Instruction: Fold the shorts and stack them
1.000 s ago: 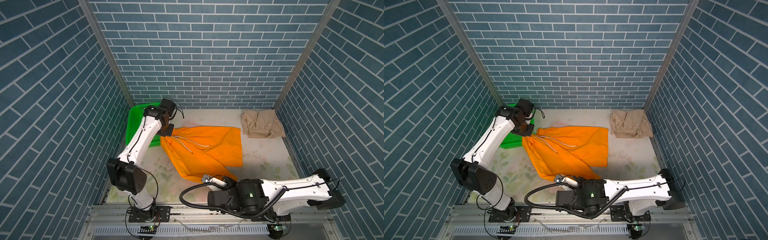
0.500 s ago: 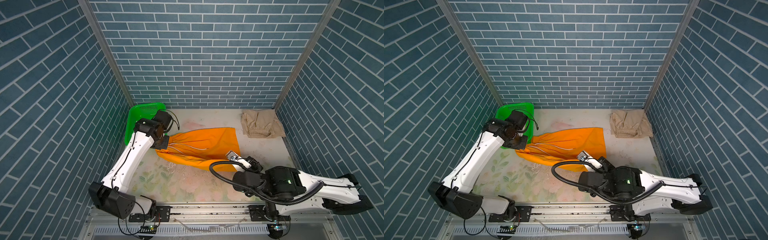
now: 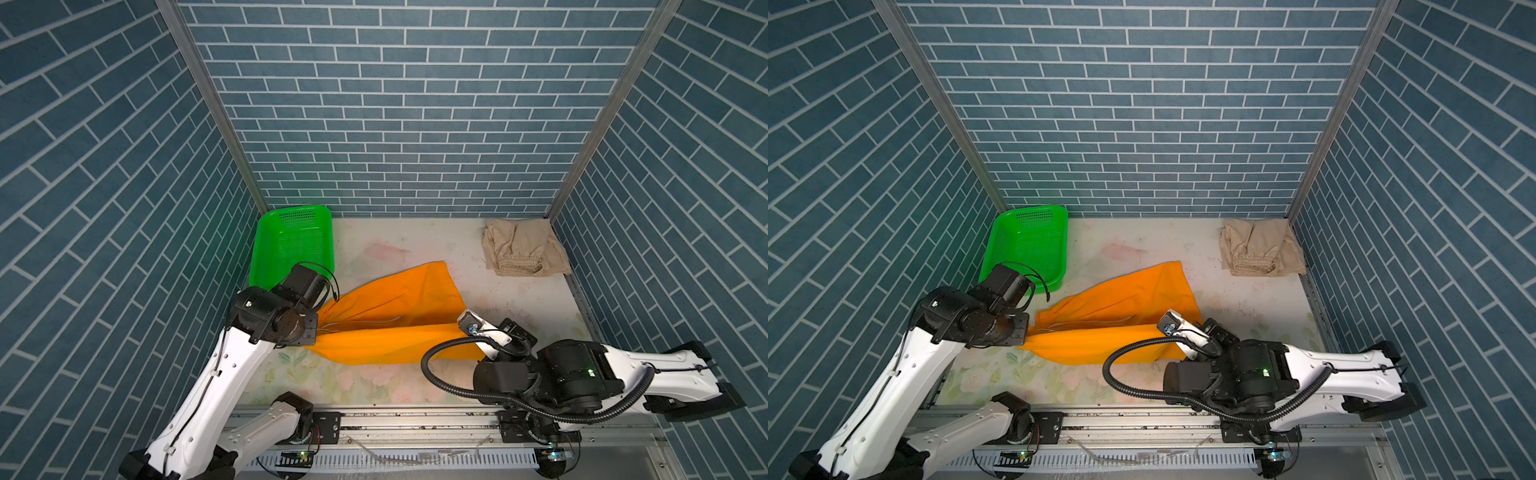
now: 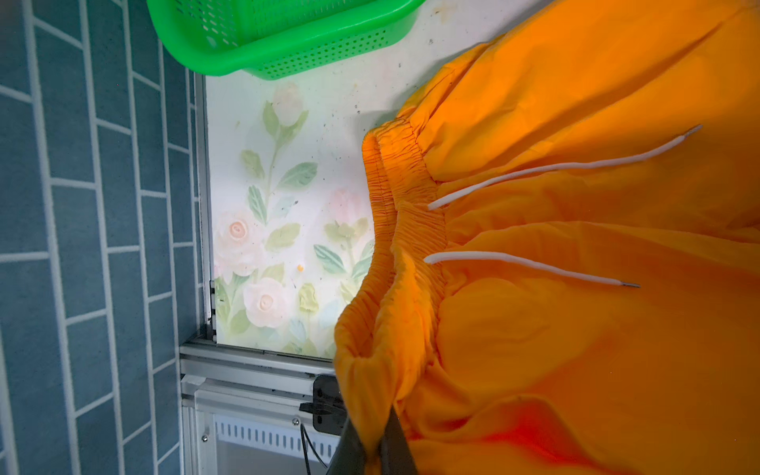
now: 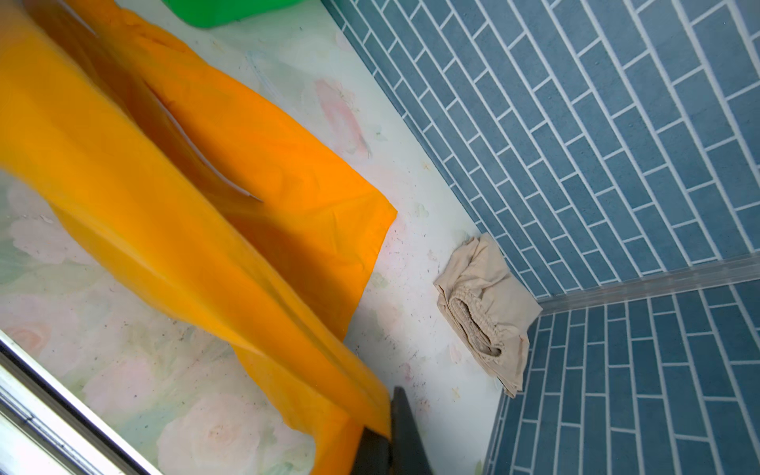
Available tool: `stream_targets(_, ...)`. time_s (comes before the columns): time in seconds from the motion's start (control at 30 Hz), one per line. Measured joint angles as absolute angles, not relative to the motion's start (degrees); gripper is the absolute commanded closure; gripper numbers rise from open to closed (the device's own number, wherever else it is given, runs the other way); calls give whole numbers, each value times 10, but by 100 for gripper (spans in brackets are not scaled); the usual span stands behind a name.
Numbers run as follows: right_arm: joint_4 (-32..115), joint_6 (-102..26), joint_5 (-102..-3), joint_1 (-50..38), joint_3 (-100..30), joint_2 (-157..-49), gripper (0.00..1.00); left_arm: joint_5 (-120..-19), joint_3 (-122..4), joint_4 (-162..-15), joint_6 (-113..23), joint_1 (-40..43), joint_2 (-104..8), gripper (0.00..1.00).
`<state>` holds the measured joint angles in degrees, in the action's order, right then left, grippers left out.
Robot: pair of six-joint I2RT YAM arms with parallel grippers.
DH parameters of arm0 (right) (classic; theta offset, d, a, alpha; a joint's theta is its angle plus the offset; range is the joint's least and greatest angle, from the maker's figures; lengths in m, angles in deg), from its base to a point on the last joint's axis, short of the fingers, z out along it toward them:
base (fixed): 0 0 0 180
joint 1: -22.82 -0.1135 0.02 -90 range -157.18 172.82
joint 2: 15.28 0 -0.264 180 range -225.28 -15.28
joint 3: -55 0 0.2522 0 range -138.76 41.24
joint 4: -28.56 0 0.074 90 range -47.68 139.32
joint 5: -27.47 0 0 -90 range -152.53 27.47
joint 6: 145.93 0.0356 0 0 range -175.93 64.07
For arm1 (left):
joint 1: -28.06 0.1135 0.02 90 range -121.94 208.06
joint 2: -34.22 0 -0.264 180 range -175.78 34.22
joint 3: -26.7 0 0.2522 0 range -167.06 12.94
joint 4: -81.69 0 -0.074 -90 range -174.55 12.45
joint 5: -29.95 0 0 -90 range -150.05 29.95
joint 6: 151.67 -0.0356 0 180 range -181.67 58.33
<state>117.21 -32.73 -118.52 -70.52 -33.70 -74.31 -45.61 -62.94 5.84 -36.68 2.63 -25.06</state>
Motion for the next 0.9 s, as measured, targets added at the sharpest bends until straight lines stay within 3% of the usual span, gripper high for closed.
stream_targets(0.2, 998, -516, -1015, -476, -284, -681, 100, -476, -651, 39, -379, 54, -341, 97)
stream_targets(0.43, 941, -652, -772, -253, -331, -831, 100, -491, -675, 31, -430, 157, -396, 97)
stream_targets(0.6, 938, -710, -665, -173, -381, -938, 100, -506, -671, 20, -454, 195, -436, 98)
stream_targets(0.9, 921, -760, -589, -93, -457, -1075, 100, -524, -679, -26, -479, 208, -559, 100)
